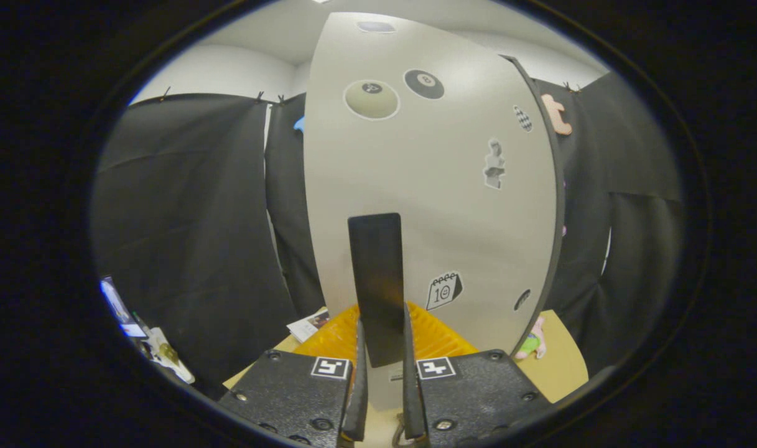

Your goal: Open the shoe cabinet door, grab the shoes and put them into the shoe cabinet, then close the shoe cabinet door.

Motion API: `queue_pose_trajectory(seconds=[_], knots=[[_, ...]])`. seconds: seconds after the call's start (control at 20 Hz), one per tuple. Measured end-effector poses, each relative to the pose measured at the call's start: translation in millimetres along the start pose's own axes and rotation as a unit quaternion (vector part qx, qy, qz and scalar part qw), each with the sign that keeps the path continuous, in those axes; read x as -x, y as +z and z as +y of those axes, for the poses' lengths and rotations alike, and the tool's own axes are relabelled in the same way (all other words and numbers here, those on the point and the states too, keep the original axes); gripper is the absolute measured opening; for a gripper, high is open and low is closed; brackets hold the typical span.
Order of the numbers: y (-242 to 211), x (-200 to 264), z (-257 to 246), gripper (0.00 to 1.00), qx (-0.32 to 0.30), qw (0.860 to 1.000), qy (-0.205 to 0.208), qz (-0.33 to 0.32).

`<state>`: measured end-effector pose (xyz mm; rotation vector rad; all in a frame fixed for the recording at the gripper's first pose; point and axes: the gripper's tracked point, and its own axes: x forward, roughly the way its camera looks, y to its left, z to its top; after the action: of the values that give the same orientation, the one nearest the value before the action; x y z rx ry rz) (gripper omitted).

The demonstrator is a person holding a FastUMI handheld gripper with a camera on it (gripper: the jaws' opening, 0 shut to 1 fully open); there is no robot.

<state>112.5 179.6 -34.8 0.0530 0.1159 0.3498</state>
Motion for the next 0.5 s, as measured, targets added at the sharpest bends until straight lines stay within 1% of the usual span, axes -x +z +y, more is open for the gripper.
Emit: queue_pose_trajectory(seconds=[0.15, 0.35, 0.5], knots=[[-4.6, 30.6, -19.0, 0.26, -0.011, 1.0, -0.015, -0.001], [-12.7, 77.0, -54.8, 0.24, -0.008, 0.999, -0.046, -0.01], [-16.0, 101.2, -83.6, 0.22, -0.017, 0.998, -0.067, -0.013]])
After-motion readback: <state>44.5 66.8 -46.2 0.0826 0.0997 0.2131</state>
